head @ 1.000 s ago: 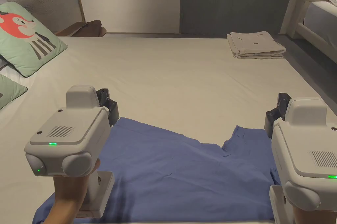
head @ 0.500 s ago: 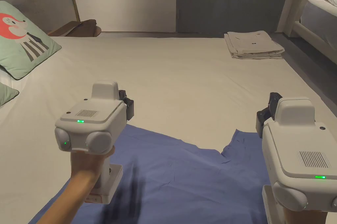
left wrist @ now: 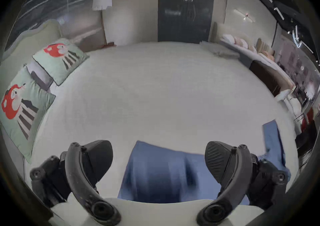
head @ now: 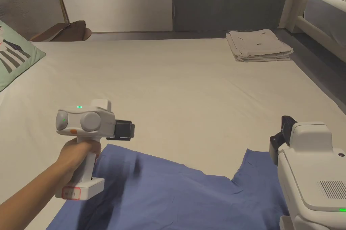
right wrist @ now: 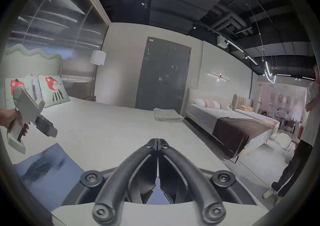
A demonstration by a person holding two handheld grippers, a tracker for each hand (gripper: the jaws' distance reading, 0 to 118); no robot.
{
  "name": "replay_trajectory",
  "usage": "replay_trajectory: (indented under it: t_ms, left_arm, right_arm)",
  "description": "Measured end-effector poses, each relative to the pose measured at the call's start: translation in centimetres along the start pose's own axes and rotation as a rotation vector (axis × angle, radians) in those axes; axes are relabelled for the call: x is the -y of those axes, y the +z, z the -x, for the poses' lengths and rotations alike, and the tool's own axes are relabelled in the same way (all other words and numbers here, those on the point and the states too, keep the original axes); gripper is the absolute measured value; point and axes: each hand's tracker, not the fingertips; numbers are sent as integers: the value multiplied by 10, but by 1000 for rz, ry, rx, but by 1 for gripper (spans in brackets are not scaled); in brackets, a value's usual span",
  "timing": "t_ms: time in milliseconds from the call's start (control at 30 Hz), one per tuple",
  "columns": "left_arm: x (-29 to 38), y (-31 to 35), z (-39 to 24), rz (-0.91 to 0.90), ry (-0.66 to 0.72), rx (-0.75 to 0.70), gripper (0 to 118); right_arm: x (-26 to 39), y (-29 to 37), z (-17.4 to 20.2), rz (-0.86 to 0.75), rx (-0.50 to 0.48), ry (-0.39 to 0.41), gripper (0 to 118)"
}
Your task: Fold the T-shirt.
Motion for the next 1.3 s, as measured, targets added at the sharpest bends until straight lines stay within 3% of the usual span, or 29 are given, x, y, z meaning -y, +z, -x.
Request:
replay_trajectory:
  t_ms: [100, 233, 533, 600, 700, 933, 1100, 1133, 1167, 1267, 1300]
  left_arm:
    - [9, -32, 6, 107, -24, -29, 107]
    - [19, -51, 4, 142, -54, -48, 93]
    - [35, -66, -7, 170, -70, -24, 35]
    - [33, -61, -9, 167, -59, -13, 8]
    - [31, -50, -16, 152, -83, -14, 2]
    - [25, 1, -6, 61, -70, 13, 2]
    - [26, 28, 0, 1, -75, 50, 2]
    - [26, 31, 0, -5, -78, 55, 2]
    - [27, 33, 1, -11, -78, 59, 2]
    - [29, 32, 2, -24, -67, 66, 2]
    - [28, 31, 3, -22, -65, 68, 2]
  right_arm:
    - [12, -12, -3, 35, 14, -1, 0]
    - [22, -15, -6, 70, 26, 12, 0]
    - [31, -12, -15, 109, 38, 21, 0]
    - [31, -11, -18, 114, 41, 21, 0]
    - [32, -11, -21, 121, 46, 15, 0]
    - [33, -15, -32, 165, 35, -41, 0]
    - [49, -52, -58, 395, -30, -145, 0]
    - [54, -60, -61, 466, -43, -161, 4]
    - [59, -66, -64, 506, -53, -180, 18]
    - [75, -83, -68, 622, -77, -193, 77]
    - [80, -87, -67, 661, -72, -182, 88]
